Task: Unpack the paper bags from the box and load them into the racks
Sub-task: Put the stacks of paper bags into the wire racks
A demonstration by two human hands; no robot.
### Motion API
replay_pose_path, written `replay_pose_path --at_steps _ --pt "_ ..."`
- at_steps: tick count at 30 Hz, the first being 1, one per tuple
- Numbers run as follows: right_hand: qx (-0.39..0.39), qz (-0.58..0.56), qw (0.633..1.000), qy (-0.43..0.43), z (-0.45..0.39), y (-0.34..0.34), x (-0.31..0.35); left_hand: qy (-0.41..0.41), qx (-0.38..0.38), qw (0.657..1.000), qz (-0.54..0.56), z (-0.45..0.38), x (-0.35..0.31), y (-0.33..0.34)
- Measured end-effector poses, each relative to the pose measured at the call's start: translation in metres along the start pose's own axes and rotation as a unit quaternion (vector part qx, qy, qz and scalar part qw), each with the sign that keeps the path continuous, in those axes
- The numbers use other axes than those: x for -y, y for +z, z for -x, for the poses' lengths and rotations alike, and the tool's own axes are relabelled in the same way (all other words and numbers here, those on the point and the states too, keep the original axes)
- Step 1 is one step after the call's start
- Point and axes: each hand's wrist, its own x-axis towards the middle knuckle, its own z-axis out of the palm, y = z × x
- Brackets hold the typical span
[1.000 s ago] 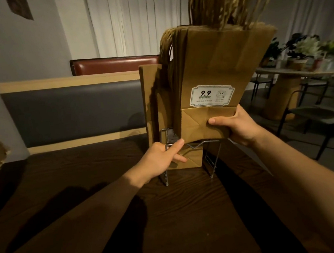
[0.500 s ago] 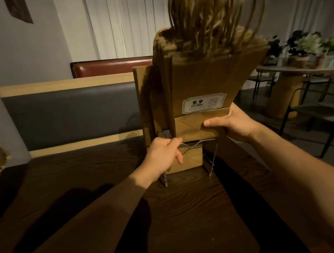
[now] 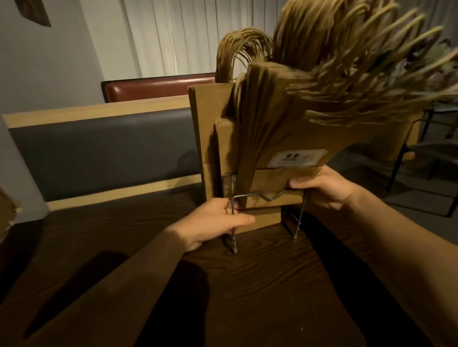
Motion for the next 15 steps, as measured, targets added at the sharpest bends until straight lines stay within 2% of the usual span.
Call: replay_pose_path --at_steps 8,13,15 --pt "0.033 0.046 0.998 0.036 -0.008 -0.01 0.01 -0.074 -0.01 0.982 0.174 -0.014 -0.013 0.017" --pt "0.067 0.087 0.99 0.094 -0.009 -0.01 0.016 -0.051 -0.032 0.967 0.25 -0.014 -0.004 0.029" --pt "0.059 0.113 0.986 0.111 -0.01 -0.014 0.013 -0.046 -0.038 0.975 0.214 -0.01 -0.003 0.027"
